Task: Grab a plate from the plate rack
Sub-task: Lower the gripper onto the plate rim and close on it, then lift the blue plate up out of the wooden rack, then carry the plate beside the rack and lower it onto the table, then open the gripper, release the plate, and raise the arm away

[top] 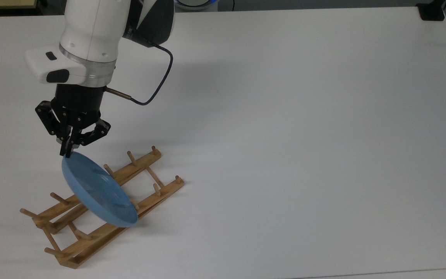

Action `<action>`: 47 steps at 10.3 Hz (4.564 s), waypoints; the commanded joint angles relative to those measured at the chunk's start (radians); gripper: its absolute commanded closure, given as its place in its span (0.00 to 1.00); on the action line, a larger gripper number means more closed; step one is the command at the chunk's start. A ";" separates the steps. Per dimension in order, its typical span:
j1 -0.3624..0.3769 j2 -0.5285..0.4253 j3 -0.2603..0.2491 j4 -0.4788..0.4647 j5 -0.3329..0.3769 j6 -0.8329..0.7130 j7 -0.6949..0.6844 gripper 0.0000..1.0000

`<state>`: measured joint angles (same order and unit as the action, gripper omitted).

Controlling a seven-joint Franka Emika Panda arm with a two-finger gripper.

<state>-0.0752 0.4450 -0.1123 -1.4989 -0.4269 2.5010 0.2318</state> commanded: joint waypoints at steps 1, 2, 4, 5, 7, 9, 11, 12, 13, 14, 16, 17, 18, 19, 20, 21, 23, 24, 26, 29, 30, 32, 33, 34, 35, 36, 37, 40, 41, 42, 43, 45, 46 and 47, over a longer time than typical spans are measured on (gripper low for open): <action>0.005 0.001 -0.009 0.009 -0.024 0.022 0.009 0.99; 0.005 -0.003 -0.009 0.009 -0.024 0.021 0.007 1.00; 0.003 -0.018 -0.009 0.009 -0.024 0.021 0.006 1.00; 0.003 -0.037 -0.009 0.009 -0.023 0.021 0.004 1.00; 0.003 -0.075 -0.009 0.009 -0.023 0.021 0.004 1.00; 0.003 -0.107 -0.009 0.009 -0.019 0.021 0.004 1.00; 0.003 -0.143 -0.006 0.008 0.005 0.015 0.009 1.00; 0.005 -0.150 0.000 0.002 0.040 0.006 0.009 1.00; 0.006 -0.152 0.005 -0.001 0.090 -0.026 0.007 1.00; 0.011 -0.151 0.006 -0.001 0.127 -0.075 0.001 1.00; 0.017 -0.146 0.022 -0.004 0.230 -0.169 -0.029 1.00; 0.015 -0.146 0.037 -0.004 0.285 -0.226 -0.070 1.00; 0.015 -0.146 0.037 -0.004 0.339 -0.279 -0.103 1.00; 0.015 -0.146 0.037 -0.004 0.384 -0.339 -0.136 1.00; 0.015 -0.144 0.037 -0.007 0.420 -0.405 -0.191 1.00; 0.015 -0.143 0.037 -0.014 0.454 -0.460 -0.262 1.00; 0.015 -0.141 0.037 -0.030 0.476 -0.595 -0.394 1.00; 0.014 -0.138 0.037 -0.043 0.476 -0.672 -0.464 1.00; 0.009 -0.112 0.036 -0.057 0.475 -0.821 -0.633 1.00; 0.009 -0.052 0.036 -0.092 0.462 -0.915 -0.831 1.00; 0.011 -0.028 0.036 -0.098 0.462 -0.915 -0.850 1.00; 0.014 0.027 0.036 -0.100 0.459 -0.915 -0.852 1.00; 0.015 0.043 0.036 -0.100 0.459 -0.913 -0.852 1.00; 0.017 0.047 0.036 -0.100 0.459 -0.909 -0.852 1.00; 0.018 0.050 0.036 -0.100 0.456 -0.903 -0.849 0.89; 0.018 0.050 0.036 -0.095 0.442 -0.900 -0.844 0.73; 0.018 0.050 0.036 -0.092 0.429 -0.898 -0.841 0.45; 0.032 0.029 0.034 -0.046 0.404 -0.898 -0.760 0.00; 0.038 0.009 0.034 -0.043 0.369 -0.898 -0.696 0.00; 0.052 -0.023 0.034 -0.043 0.344 -0.896 -0.659 0.00; 0.061 -0.061 0.034 -0.041 0.327 -0.896 -0.622 0.00; 0.071 -0.138 0.034 -0.043 0.318 -0.896 -0.548 0.00; 0.072 -0.173 0.036 -0.043 0.320 -0.896 -0.507 0.00; 0.090 -0.198 0.037 -0.043 0.320 -0.895 -0.462 0.00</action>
<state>-0.0148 0.3393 -0.0742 -1.5032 -0.0944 1.6069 -0.3286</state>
